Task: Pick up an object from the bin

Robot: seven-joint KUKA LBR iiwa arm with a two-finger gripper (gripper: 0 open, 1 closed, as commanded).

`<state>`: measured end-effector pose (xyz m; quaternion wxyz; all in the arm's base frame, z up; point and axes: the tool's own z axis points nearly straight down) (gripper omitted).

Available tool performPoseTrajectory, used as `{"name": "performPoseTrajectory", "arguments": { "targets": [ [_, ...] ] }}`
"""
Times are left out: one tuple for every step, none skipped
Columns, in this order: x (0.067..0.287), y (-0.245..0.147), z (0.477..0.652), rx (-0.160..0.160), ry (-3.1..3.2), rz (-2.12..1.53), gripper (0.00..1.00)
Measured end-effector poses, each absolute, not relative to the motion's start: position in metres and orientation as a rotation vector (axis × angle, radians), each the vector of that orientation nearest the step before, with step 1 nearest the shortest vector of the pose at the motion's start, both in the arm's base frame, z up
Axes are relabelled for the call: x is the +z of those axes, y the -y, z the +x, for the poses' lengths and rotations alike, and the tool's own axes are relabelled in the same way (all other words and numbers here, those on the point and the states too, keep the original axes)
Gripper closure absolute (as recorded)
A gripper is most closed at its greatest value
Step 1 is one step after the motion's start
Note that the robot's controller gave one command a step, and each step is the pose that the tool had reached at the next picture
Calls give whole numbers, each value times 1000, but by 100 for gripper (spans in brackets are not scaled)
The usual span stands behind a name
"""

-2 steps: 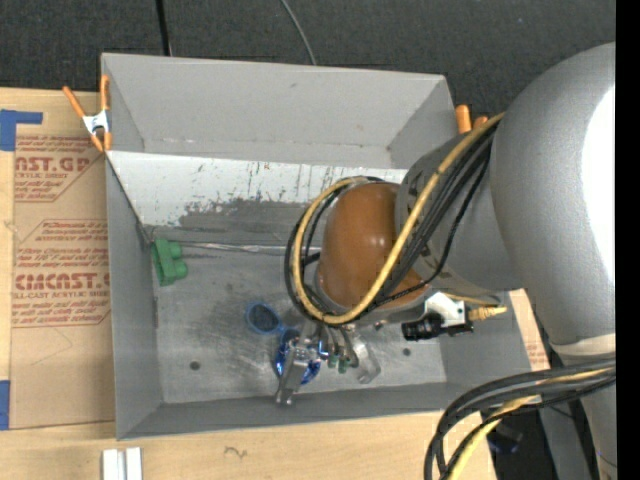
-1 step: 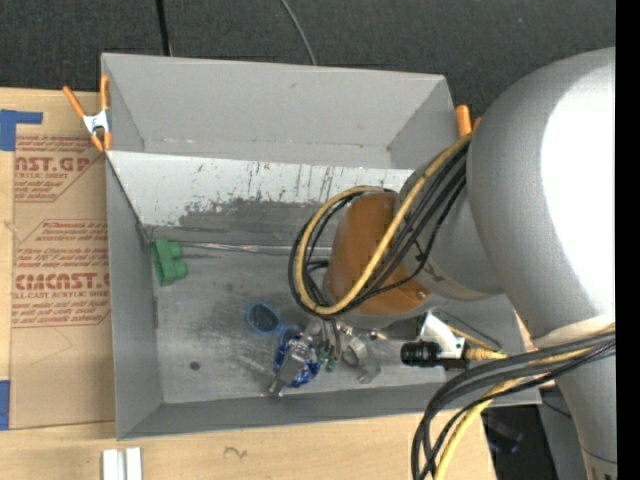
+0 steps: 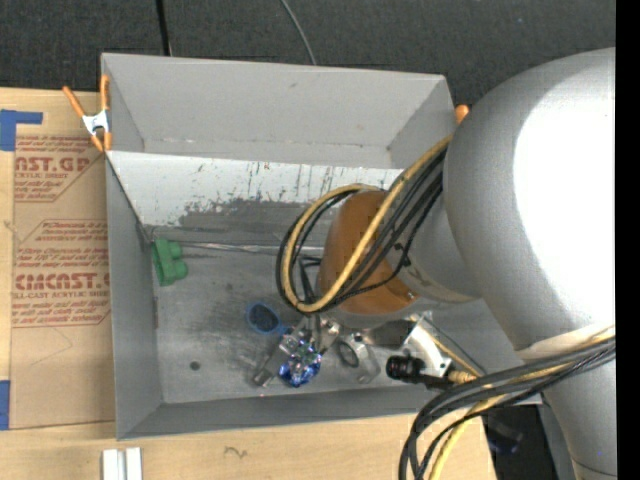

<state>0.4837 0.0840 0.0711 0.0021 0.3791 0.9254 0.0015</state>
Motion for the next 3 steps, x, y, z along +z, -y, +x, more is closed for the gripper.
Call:
{"name": "performPoseTrajectory", "arguments": {
  "targets": [
    [72, -83, 485, 4, -2900, 1191, 100],
    [173, -83, 486, 5, -2902, 1189, 100],
    [186, -84, 486, 1, -2907, 1189, 100]
  ]
}}
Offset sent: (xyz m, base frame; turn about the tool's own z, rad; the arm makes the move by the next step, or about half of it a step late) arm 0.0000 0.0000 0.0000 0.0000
